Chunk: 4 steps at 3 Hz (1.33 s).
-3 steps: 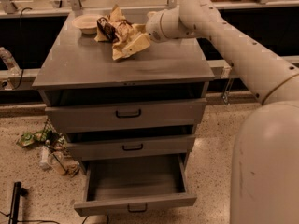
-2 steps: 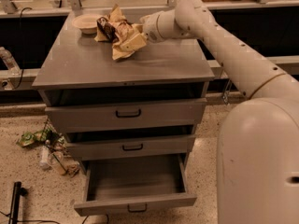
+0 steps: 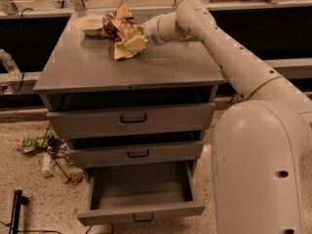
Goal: Place brown chip bag into bottom drawer
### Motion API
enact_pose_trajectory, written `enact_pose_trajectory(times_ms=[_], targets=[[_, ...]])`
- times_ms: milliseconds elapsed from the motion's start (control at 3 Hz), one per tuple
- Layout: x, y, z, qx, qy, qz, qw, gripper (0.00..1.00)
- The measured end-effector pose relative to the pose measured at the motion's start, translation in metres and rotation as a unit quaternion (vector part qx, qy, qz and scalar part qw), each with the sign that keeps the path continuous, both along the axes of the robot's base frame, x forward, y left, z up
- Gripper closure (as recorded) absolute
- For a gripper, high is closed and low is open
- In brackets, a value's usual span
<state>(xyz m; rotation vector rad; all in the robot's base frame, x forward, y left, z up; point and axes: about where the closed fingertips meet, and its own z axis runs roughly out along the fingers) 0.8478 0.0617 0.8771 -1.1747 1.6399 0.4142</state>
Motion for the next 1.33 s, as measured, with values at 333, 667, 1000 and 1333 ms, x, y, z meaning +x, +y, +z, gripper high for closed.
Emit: enact_pose_trajectory(times_ms=[333,667,1000,1333], targets=[[-0.008,-0.008,0.011,0.002,-0.008,-0.006,0.9999,0.92],[-0.05,-0.018,0.014,-0.008,0.003,0.004,1.0,1.0],[-0.116,-0.026,0.02,-0.018,0.038,0.017,0.999,1.0],[-0.18,-0.025,0.02,-0.019,0.073,0.025,0.9969,1.0]])
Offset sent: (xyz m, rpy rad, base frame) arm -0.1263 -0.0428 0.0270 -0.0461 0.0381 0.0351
